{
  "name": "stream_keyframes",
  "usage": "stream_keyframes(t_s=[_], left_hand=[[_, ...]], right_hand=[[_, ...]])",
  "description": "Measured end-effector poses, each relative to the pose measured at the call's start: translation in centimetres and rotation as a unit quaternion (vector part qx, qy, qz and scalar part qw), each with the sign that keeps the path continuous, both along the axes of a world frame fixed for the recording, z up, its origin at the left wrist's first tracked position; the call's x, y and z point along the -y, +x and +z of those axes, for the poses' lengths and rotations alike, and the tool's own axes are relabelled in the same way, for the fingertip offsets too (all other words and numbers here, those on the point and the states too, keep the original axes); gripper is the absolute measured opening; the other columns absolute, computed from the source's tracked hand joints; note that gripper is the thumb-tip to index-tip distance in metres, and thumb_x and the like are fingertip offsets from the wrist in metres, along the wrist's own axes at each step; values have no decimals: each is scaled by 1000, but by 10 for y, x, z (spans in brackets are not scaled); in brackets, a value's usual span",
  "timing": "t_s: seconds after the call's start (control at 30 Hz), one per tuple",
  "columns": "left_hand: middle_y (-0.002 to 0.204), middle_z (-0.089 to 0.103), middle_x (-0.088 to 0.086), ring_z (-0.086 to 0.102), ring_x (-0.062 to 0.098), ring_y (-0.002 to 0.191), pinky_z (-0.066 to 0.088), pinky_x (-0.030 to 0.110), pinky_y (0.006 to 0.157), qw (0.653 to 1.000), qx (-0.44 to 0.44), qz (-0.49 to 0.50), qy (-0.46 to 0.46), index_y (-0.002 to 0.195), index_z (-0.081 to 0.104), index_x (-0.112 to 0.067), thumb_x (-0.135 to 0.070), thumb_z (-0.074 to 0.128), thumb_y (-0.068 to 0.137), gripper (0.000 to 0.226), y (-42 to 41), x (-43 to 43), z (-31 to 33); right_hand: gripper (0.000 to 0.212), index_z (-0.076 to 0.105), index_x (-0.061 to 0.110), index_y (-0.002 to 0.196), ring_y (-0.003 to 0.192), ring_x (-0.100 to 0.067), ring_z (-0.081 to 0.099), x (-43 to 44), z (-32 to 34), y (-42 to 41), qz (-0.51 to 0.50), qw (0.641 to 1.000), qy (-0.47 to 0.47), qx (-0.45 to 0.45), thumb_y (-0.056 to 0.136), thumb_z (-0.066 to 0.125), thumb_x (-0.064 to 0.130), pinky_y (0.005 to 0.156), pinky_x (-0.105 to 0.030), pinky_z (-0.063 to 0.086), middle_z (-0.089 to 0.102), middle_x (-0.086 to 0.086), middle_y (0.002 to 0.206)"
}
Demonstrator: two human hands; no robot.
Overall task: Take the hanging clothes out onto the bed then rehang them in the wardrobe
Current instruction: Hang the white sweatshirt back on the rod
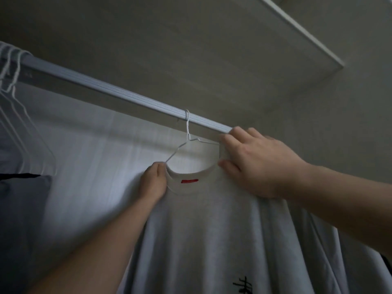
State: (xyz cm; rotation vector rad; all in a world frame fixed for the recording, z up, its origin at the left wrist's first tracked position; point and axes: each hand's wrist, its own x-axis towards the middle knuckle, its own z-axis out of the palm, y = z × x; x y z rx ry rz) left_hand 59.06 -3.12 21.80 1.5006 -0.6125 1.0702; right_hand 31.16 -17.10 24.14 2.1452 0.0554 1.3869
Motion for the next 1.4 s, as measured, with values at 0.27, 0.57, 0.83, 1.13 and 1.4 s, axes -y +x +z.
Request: stream_keyframes(t_s=[0.27,0.57,0.83,1.13,1.4], left_hand=[[163,23,-7,15,10,151,15,40,123,983,140,-106,59,154,27,-34,-64,26,86,74,-64,20,-7],[166,9,-2,4,17,153,10,47,122,983,101,-120,100,157,11,-37,-76,22,78,88,-61,71,-2],[162,25,1,16,23,151,17,50,120,979,88,-163,79,154,23,-34,-83,22,73,95,-53,142,2],[153,42,1,38,22,141,25,48,117,968,36,-227,96,148,31,-38,-81,31,73,86,-59,213,9],[157,32,0,24,23,147,18,53,118,977,71,-195,57,149,30,-34,-77,24,79,83,-49,271,2]], right_hand=[[107,-17,31,153,149,-18,-17,-8,-18,-14,-138,980,-21,-145,65,2,89,122,-41,6,-25,1,160],[109,-19,33,152,148,-20,-21,11,-19,-10,-209,965,2,-162,61,0,90,121,-50,-2,-27,-3,159],[107,-16,36,152,149,-20,-19,67,-24,-2,-260,953,36,-150,63,5,91,119,-55,-3,-27,-3,160],[98,-16,34,152,148,-22,-20,130,-31,4,-307,945,24,-106,74,10,88,113,-62,-13,-25,-4,160],[95,-4,28,155,150,-26,-10,159,-39,8,-313,948,-35,-50,78,8,83,112,-63,-10,-13,-11,163]])
